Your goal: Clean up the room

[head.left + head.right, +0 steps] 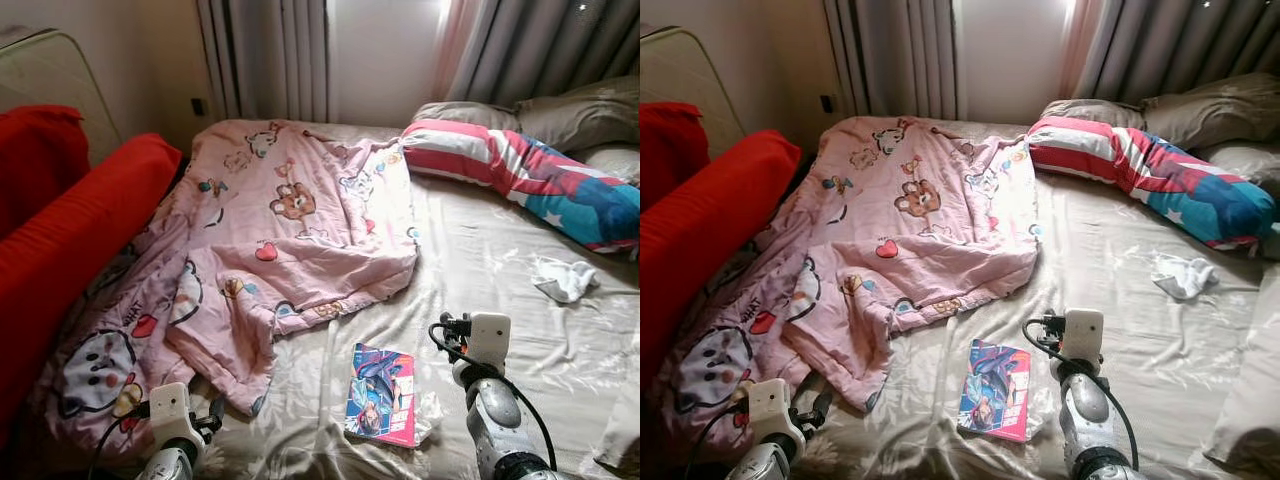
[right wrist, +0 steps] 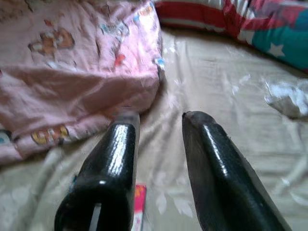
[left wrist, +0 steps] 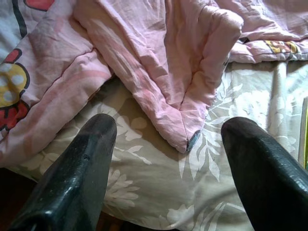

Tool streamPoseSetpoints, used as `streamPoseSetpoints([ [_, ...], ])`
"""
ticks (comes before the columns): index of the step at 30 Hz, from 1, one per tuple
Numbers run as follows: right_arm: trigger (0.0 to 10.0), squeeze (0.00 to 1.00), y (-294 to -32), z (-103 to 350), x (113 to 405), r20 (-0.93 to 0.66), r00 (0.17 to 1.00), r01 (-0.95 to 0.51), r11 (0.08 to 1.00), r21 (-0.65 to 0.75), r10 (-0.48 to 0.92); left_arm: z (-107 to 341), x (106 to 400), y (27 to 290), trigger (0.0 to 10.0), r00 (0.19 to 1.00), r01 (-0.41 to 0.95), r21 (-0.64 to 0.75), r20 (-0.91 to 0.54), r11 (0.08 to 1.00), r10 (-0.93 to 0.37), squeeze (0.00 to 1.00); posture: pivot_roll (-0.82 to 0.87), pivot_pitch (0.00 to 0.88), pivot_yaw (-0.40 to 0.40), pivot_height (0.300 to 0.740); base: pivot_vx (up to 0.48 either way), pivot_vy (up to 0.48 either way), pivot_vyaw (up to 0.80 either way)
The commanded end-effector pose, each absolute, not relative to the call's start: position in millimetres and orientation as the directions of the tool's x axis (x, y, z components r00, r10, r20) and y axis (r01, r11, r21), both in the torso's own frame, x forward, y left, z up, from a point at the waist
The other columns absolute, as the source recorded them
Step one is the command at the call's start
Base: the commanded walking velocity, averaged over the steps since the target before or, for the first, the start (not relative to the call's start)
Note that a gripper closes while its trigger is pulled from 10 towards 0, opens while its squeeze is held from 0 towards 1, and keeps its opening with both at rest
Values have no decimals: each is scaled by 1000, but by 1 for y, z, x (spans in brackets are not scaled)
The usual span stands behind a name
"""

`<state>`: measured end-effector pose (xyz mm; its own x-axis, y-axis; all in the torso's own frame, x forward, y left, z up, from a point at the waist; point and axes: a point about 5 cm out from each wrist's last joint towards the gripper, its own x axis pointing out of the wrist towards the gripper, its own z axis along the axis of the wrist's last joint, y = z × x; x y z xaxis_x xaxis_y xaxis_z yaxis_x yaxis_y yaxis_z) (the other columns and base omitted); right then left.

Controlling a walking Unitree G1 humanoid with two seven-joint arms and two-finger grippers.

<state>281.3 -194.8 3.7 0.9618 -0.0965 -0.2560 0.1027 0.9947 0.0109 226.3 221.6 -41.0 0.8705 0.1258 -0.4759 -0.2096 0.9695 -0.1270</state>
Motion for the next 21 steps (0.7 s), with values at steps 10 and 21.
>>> streamPoseSetpoints([
  [10,10000,0,-210,-32,244,-460,868,209,978,2,-185,-41,225,223,10000,871,-222,-132,-473,966,136,0,50,0,-26,740,0,0,0],
  [21,10000,0,-218,-35,242,-509,832,241,970,-24,-219,-43,224,222,10000,861,-210,-104,-491,972,133,0,48,0,-33,705,0,0,0],
])
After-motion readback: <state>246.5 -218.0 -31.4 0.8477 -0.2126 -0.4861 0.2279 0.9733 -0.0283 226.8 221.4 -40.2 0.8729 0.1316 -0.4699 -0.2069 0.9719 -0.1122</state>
